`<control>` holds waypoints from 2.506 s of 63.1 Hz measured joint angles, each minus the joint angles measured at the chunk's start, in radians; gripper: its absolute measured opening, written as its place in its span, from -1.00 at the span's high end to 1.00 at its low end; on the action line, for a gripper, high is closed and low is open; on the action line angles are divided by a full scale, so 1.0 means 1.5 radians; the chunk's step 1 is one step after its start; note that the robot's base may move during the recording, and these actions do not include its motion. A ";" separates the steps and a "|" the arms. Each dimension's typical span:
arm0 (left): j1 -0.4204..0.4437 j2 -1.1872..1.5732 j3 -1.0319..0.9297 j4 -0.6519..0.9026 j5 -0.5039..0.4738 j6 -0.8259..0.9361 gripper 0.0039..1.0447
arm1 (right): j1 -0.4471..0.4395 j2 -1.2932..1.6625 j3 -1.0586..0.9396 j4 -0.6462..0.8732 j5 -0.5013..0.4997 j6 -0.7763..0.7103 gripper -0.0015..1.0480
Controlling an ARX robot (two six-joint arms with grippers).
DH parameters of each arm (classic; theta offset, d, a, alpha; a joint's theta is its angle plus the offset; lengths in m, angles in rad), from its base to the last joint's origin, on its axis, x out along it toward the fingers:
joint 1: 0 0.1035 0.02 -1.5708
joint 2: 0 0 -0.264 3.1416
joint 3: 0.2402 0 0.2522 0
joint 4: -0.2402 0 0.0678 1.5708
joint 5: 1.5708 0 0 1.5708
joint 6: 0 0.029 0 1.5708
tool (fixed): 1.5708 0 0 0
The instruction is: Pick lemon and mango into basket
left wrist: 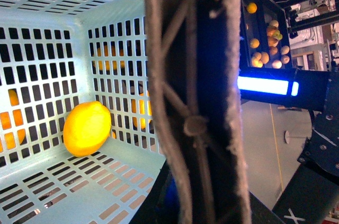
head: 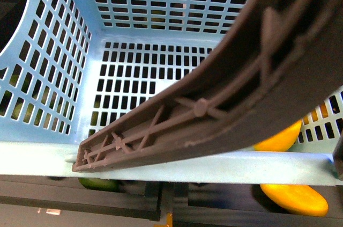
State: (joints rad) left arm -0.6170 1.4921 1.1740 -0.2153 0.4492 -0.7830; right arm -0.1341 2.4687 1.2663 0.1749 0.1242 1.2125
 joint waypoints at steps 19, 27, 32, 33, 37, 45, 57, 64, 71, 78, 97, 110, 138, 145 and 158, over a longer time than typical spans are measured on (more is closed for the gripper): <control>0.000 0.000 0.000 0.000 0.000 0.000 0.91 | -0.035 -0.212 -0.128 0.069 -0.009 -0.143 -0.14; 0.000 0.000 0.000 0.000 0.000 0.000 0.91 | -0.059 -0.315 -0.180 0.075 -0.035 -0.202 -0.14; 0.000 0.000 0.000 0.000 0.000 0.000 0.91 | -0.076 -0.423 -0.227 0.066 -0.062 -0.253 -0.14; 0.000 0.000 0.000 0.000 0.000 0.000 0.91 | -0.078 -0.448 -0.237 0.062 -0.065 -0.262 -0.14; 0.000 0.000 0.000 0.000 0.000 0.000 0.91 | -0.080 -0.535 -0.264 0.049 -0.079 -0.297 -0.14; 0.000 0.000 0.000 0.000 0.000 0.000 0.91 | -0.058 -0.702 -0.301 0.036 -0.094 -0.334 -0.14; 0.000 0.000 0.000 0.000 0.001 0.000 0.91 | 0.045 -0.846 -0.323 0.061 -0.080 -0.371 -0.14; 0.000 0.000 0.000 0.000 0.000 0.000 0.91 | 0.098 -0.848 -0.327 0.081 -0.062 -0.390 -0.14; 0.000 0.000 0.000 0.000 -0.001 0.000 0.91 | 0.144 -0.842 -0.327 0.101 -0.049 -0.406 -0.14; 0.000 0.000 0.000 0.000 0.000 0.000 0.91 | 0.181 -0.834 -0.327 0.113 -0.038 -0.419 -0.14; 0.000 0.000 0.000 0.000 0.000 0.000 0.91 | 0.284 -0.787 -0.344 0.141 -0.015 -0.471 -0.14; 0.000 0.000 0.000 0.000 -0.001 0.000 0.91 | 0.315 -0.779 -0.366 0.146 -0.001 -0.486 -0.34; 0.000 0.002 0.000 -0.001 -0.001 -0.005 0.91 | 0.258 -0.855 -0.420 0.145 0.092 -0.501 -0.83; 0.000 0.002 0.000 -0.001 -0.005 -0.004 0.91 | 0.205 -0.906 -0.449 0.144 0.141 -0.520 -0.83; 0.000 0.002 0.000 -0.001 0.001 -0.005 0.91 | 0.106 -1.029 -0.592 0.246 -0.064 -0.713 -0.37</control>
State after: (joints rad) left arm -0.6170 1.4948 1.1740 -0.2165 0.4503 -0.7898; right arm 0.0254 0.9253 0.3790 0.5434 0.0280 0.1425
